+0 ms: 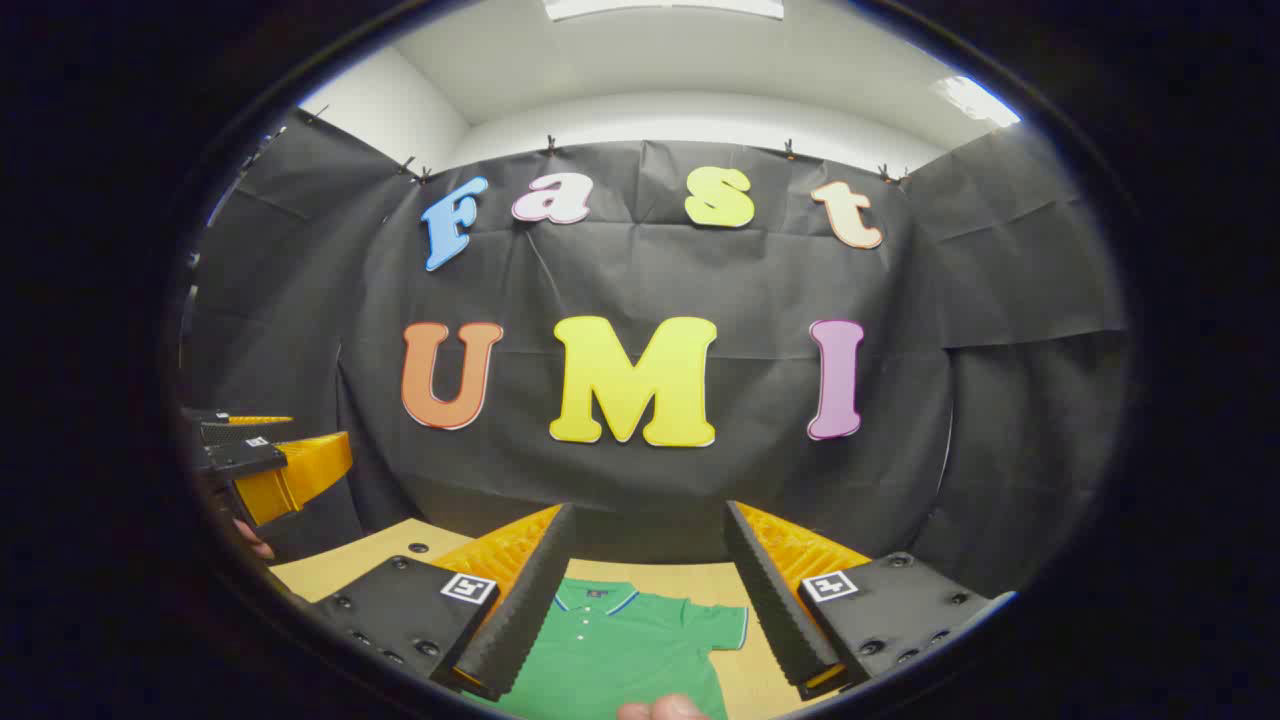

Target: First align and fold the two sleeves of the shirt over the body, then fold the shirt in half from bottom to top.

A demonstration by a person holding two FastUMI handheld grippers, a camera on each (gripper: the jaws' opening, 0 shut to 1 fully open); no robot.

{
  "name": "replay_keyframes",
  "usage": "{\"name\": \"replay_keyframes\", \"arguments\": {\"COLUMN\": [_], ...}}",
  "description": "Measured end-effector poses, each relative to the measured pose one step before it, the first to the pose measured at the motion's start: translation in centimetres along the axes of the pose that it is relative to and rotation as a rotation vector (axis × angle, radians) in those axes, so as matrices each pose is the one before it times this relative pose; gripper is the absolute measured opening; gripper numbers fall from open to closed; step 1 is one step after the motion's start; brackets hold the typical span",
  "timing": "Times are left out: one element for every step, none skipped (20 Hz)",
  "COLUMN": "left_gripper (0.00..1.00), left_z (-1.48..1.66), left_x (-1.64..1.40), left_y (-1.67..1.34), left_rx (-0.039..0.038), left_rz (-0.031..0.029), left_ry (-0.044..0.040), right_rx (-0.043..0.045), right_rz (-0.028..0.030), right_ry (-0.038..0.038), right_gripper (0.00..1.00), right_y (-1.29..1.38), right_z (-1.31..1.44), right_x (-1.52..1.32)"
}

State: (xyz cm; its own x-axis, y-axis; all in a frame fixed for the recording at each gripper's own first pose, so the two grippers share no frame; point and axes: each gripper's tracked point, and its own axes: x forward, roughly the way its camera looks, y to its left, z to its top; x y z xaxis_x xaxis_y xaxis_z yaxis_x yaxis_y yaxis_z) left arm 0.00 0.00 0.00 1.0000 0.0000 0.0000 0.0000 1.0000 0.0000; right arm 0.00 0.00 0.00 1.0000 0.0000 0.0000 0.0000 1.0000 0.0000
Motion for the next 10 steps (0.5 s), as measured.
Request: {"name": "replay_keyframes", "arguments": {"left_gripper": [0.89, 0.98, 0.98, 0.98, 0.98, 0.98, 0.98, 0.98, 0.98, 0.98], "left_z": [0.048, 0.013, -0.026, -0.142, -0.039, -0.012, -0.008, 0.056, 0.018, -0.024], "left_x": [0.093, 0.032, 0.121, 0.137, 0.092, 0.111, 0.144, 0.129, 0.157, 0.102], "left_y": [-0.039, -0.018, -0.025, -0.021, -0.096, -0.032, -0.174, -0.075, -0.049, -0.089], "left_rx": [0.00163, 0.00051, -0.00068, -0.00161, -0.00275, -0.00026, 0.00069, 0.00082, -0.00012, 0.00019], "left_rz": [0.00082, 0.00052, -0.0003, -0.00119, -0.00252, 0.00153, -0.00041, -0.00011, -0.001, -0.00211], "left_ry": [-0.00026, -0.00026, 0.00146, 0.00227, 0.0012, 0.0007, -0.00188, -0.00073, -0.00182, -0.00181], "right_rx": [-0.00057, -0.0019, -0.00095, -0.00064, 0.00049, -0.00086, 0.00067, 0.00067, 0.00115, 0.00052], "right_rz": [-0.00003, 0.00083, -0.00067, -0.00307, -0.001, -0.00302, -0.00204, -0.00456, -0.00286, -0.00264], "right_ry": [-0.00186, -0.00133, 0.00045, 0.00236, 0.00782, 0.00947, 0.00249, -0.00037, -0.00279, -0.0032], "right_gripper": [0.88, 0.89, 0.88, 0.88, 0.88, 0.89, 0.89, 0.89, 0.89, 0.89], "right_y": [-0.086, -0.106, -0.151, -0.256, -0.139, -0.235, -0.232, -0.252, -0.175, -0.067], "right_z": [0.12, 0.073, 0.045, -0.156, -0.265, -0.238, -0.083, 0.054, 0.079, 0.19], "right_x": [0.138, 0.122, 0.136, 0.126, 0.11, 0.193, 0.203, -0.02, 0.083, 0.21]}}
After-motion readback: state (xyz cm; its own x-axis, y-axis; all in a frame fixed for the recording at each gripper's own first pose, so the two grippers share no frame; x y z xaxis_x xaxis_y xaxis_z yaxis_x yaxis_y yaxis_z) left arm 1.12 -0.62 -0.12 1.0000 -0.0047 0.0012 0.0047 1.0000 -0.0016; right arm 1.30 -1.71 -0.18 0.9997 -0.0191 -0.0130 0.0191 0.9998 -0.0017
